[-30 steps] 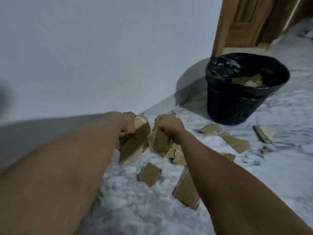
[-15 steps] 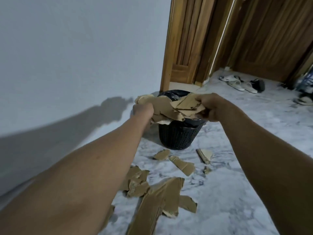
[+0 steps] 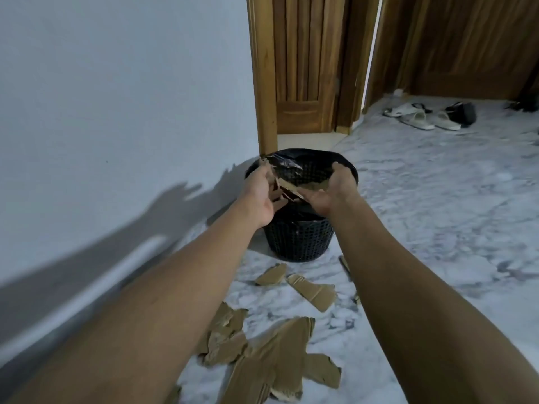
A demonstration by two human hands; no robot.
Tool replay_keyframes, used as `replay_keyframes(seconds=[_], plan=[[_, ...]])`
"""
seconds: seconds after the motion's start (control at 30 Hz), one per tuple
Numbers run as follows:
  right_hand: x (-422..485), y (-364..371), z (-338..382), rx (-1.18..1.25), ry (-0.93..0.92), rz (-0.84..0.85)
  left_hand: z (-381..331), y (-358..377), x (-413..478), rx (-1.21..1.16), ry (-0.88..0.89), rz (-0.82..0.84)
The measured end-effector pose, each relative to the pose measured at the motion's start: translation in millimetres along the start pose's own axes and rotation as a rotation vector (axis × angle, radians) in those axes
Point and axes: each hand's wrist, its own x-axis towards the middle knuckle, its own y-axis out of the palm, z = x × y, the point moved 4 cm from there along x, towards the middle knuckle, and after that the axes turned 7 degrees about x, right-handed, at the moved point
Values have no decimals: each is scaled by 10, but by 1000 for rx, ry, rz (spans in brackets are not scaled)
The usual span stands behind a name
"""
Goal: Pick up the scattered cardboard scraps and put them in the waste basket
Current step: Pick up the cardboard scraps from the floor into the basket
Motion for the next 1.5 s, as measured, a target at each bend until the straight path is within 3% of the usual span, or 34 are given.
replay_keyframes(seconds=[0.17,0.27,0.37,0.57,0.67,0.8,0.9,1.0,1.17,1.27,1.4,1.5], plan=[[39,-228,-145,-413,-116,-124,136,-322,-11,312,-22,-128],[-22,-192,-311,-731,-344,-99,104,-673,-80,506,-4,-220],[-34,-78,-520,-1181,-583,11,268,-1079,-170,729,8,-248],[-226,-128,-1100,-1963,-718,353,1067,-1996,-729,1325,-85,-96],[-386,-165,-1363,-2256,-610,565,1458,-2357,-993,1471,-126,2],[-559,-593,-1680,-2409,-278,451,1887,-2465,-1126,1451,-134,118],[-742,-1074,-1900,-2608,12,468,2072,-2226,-978,1546,-1,155],[-906,-1455,-1988,-2600,264,335,2059,-1894,-870,1606,136,206],[-1291,-1973,-2157,-2235,150,-215,2199,-2092,-642,1687,140,254],[-1459,-2150,-2486,-2135,209,-273,2354,-2488,-494,1687,42,234],[-1438,-2055,-2658,-2048,87,-350,2378,-2654,-516,1702,118,174],[-1347,-1913,-2736,-1975,1,-359,2349,-2690,-565,1589,7,164]])
